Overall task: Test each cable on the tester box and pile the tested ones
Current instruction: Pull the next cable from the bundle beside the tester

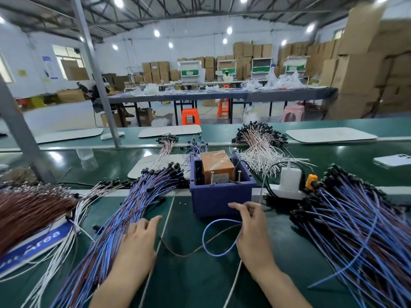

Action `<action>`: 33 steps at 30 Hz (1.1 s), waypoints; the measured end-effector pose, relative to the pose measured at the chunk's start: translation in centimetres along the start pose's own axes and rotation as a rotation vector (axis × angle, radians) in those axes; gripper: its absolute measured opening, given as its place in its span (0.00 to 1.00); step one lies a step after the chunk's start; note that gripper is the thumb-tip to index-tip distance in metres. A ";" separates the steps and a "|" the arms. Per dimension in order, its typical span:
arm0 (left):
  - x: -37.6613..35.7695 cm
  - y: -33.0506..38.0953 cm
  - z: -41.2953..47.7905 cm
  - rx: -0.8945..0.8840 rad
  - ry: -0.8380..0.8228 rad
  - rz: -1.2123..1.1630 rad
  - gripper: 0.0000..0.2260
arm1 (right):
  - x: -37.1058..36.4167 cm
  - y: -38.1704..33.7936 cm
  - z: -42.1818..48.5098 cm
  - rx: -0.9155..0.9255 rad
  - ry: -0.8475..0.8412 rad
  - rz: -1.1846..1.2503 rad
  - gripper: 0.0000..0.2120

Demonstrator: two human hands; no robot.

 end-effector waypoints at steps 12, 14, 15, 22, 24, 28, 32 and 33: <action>6.4 14.9 -3.9 -0.506 0.013 -0.293 0.19 | 6.3 -6.8 -1.5 0.153 0.155 -0.246 0.30; 7.3 16.8 -4.2 -0.586 -0.022 -0.343 0.12 | 8.9 -9.0 -1.6 0.262 0.224 -0.300 0.25; 8.0 17.5 -4.3 -0.611 -0.026 -0.391 0.10 | 10.0 -9.9 -1.6 0.299 0.254 -0.324 0.26; 16.7 18.4 -3.4 -0.631 0.182 -1.211 0.09 | 15.4 -9.6 -0.6 0.176 0.218 0.333 0.26; 18.2 19.3 -3.1 -0.657 0.162 -1.339 0.09 | 14.2 -10.6 -0.7 0.234 0.045 0.368 0.21; 19.7 21.1 -2.4 -0.673 0.155 -1.360 0.10 | 15.4 -9.6 -2.0 0.241 0.082 0.271 0.13; 18.7 22.2 -1.5 -0.677 0.137 -1.342 0.07 | 17.9 -5.8 -3.5 0.124 0.164 0.150 0.16; 18.0 22.5 -1.2 -0.670 0.119 -1.358 0.07 | 18.6 -4.9 -4.0 0.104 0.180 0.119 0.16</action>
Point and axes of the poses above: each hand's wrist, its own z-axis towards the middle knuckle, its own x-axis out of the back of the hand, y = z × x, the point moved 10 cm from there along z, towards the middle knuckle, and after that the axes turned 15 degrees about -y, right-handed, at the moved point
